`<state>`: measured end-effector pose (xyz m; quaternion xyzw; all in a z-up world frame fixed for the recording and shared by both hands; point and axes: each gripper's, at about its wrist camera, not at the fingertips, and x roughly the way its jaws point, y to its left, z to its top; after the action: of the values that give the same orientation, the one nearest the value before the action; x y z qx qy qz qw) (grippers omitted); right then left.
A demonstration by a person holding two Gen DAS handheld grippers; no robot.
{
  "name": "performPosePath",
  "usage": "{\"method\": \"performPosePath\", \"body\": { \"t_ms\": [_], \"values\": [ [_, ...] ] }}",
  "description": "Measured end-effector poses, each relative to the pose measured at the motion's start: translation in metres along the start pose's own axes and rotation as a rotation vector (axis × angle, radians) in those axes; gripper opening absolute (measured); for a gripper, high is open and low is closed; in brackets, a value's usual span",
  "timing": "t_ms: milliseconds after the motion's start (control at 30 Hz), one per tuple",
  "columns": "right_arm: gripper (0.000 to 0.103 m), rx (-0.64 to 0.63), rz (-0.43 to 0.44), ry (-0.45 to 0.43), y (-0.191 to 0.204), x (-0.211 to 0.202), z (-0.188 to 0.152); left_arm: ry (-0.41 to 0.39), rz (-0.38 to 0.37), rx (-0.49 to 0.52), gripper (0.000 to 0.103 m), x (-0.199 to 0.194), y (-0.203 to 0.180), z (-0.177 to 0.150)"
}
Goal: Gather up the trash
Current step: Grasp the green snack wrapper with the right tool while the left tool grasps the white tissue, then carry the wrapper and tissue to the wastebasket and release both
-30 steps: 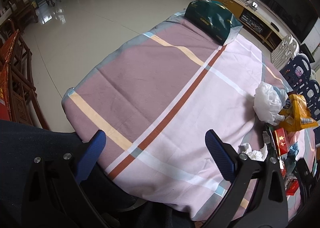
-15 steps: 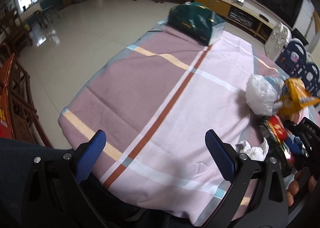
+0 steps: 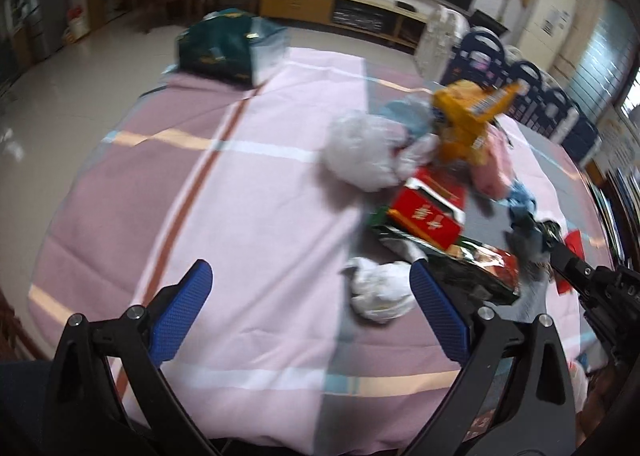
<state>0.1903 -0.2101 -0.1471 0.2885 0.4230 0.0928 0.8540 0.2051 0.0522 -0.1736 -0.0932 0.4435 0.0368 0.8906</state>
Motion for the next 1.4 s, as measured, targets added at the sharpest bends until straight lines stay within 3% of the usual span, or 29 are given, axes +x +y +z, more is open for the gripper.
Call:
{"method": "performPosePath", "body": {
  "t_ms": [133, 167, 200, 233, 267, 300, 367, 467, 600, 733, 867, 933, 1000, 1033, 1067, 1167, 1200, 1400],
  "values": [
    [0.016, -0.018, -0.027, -0.021, -0.008, -0.027, -0.009, 0.028, 0.011, 0.143, 0.079, 0.017, -0.036, -0.004],
    [0.030, -0.030, -0.051, -0.023, -0.011, -0.033, -0.011, 0.054, 0.009, 0.165, 0.075, 0.025, -0.043, -0.006],
    [0.048, -0.039, -0.069, -0.027, -0.010, -0.033, -0.011, 0.083, 0.006, 0.180, 0.063, 0.032, -0.046, -0.008],
    [0.054, -0.056, -0.096, -0.044, -0.010, -0.038, -0.012, 0.111, -0.002, 0.189, 0.050, 0.038, -0.049, -0.009],
    [0.062, -0.072, -0.111, -0.061, -0.011, -0.039, -0.011, 0.133, -0.027, 0.186, 0.044, 0.042, -0.049, -0.011],
    [0.067, -0.096, -0.132, -0.074, -0.009, -0.039, -0.010, 0.138, -0.056, 0.172, 0.034, 0.042, -0.047, -0.012],
    [0.071, -0.136, -0.160, -0.067, -0.003, -0.034, -0.008, 0.124, -0.067, 0.131, 0.028, 0.040, -0.039, -0.010],
    [0.076, -0.230, -0.185, -0.053, 0.016, -0.016, -0.007, 0.112, -0.050, 0.004, 0.026, 0.034, -0.012, -0.006],
    [0.079, -0.529, -0.282, 0.004, 0.064, 0.028, -0.019, 0.118, 0.027, -0.213, 0.026, 0.028, 0.045, 0.000],
    [0.079, -0.799, -0.381, 0.100, 0.096, 0.076, -0.038, 0.085, 0.122, -0.335, 0.026, 0.018, 0.084, 0.002],
    [0.079, -0.831, -0.389, 0.192, 0.092, 0.103, -0.044, 0.071, 0.135, -0.335, 0.026, 0.015, 0.087, 0.005],
    [0.069, -0.820, -0.385, 0.212, 0.087, 0.107, -0.046, 0.068, 0.122, -0.321, 0.026, 0.015, 0.084, 0.007],
    [0.042, -0.805, -0.387, 0.248, 0.080, 0.111, -0.050, 0.058, 0.125, -0.313, 0.026, 0.010, 0.085, 0.007],
    [0.039, -0.792, -0.377, 0.246, 0.078, 0.109, -0.050, 0.052, 0.124, -0.314, 0.026, 0.007, 0.084, 0.007],
    [0.029, -0.778, -0.358, 0.249, 0.079, 0.106, -0.051, 0.048, 0.121, -0.317, 0.026, 0.006, 0.083, 0.007],
    [0.023, -0.767, -0.318, 0.250, 0.088, 0.098, -0.060, 0.031, 0.125, -0.324, 0.026, 0.001, 0.083, 0.009],
    [0.010, -0.772, -0.301, 0.254, 0.092, 0.095, -0.063, 0.025, 0.129, -0.325, 0.026, -0.002, 0.084, 0.009],
    [0.006, -0.737, -0.182, 0.263, 0.112, 0.075, -0.076, -0.009, 0.155, -0.361, 0.026, -0.011, 0.092, 0.012]
  ]
}}
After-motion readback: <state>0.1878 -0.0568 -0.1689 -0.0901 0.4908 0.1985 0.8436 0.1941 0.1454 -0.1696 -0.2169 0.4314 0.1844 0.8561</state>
